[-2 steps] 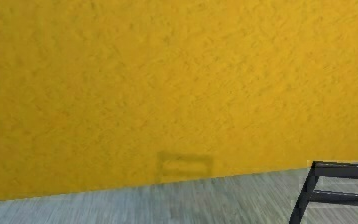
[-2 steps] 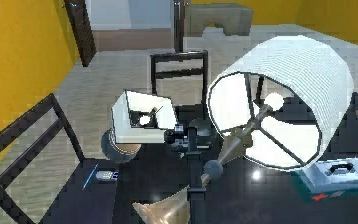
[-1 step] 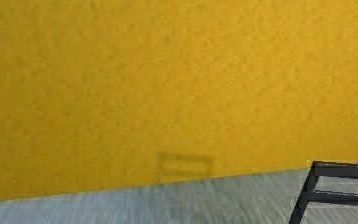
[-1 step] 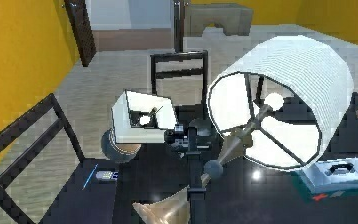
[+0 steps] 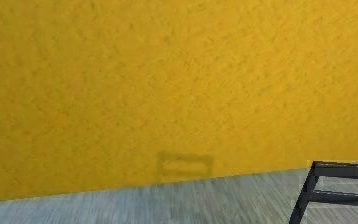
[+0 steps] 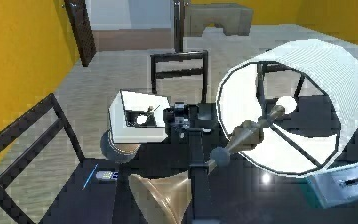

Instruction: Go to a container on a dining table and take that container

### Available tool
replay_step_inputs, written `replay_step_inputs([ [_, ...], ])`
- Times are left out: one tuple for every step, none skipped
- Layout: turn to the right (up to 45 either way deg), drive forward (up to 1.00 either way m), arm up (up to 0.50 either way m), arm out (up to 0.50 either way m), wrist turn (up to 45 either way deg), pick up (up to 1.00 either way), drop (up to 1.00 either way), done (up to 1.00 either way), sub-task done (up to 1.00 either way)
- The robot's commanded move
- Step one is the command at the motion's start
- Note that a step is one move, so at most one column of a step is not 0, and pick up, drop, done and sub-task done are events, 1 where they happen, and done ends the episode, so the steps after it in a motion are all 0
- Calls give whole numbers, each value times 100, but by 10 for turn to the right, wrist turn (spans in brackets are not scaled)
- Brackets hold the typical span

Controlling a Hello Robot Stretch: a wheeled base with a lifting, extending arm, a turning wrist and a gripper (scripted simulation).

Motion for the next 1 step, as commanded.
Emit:
replay_step_inputs([
  [0, 0, 0, 0, 0, 0, 0, 100, 0],
])
